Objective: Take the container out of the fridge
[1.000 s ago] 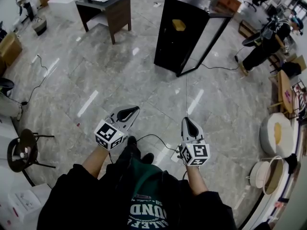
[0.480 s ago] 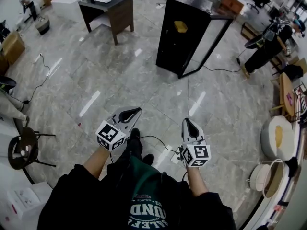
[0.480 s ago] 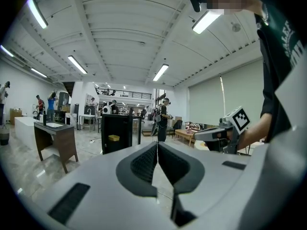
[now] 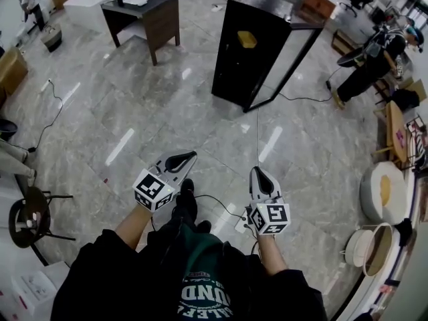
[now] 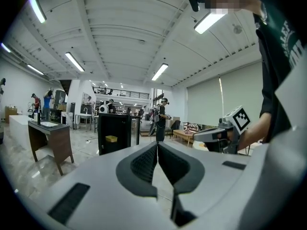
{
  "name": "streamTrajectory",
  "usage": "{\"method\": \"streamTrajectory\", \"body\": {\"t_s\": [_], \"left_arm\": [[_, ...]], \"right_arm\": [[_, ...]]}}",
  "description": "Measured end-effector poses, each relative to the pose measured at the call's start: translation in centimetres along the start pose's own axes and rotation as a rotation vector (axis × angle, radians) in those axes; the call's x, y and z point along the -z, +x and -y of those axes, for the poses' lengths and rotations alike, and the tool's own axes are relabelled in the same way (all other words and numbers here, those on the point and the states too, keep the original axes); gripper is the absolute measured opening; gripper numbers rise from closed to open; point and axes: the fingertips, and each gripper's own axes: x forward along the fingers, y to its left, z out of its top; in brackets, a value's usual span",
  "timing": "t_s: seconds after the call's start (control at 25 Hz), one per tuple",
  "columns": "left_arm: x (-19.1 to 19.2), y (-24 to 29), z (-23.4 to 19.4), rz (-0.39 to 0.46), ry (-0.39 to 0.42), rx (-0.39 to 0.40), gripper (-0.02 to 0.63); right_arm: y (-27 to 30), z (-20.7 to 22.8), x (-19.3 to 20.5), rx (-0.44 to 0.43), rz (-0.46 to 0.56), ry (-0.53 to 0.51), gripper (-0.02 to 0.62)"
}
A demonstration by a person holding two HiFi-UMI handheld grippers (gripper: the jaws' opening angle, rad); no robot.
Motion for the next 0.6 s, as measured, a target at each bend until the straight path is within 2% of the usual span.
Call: {"method": "streamTrajectory", "body": {"t_s": [0.6], "left_arm": [[-2.0, 7.8, -10.4, -0.019, 0.010, 0.049, 0.015]], "right_arm": [[12.6, 2.6, -4.0, -0.003, -0.008, 0.010, 0.035]]}}
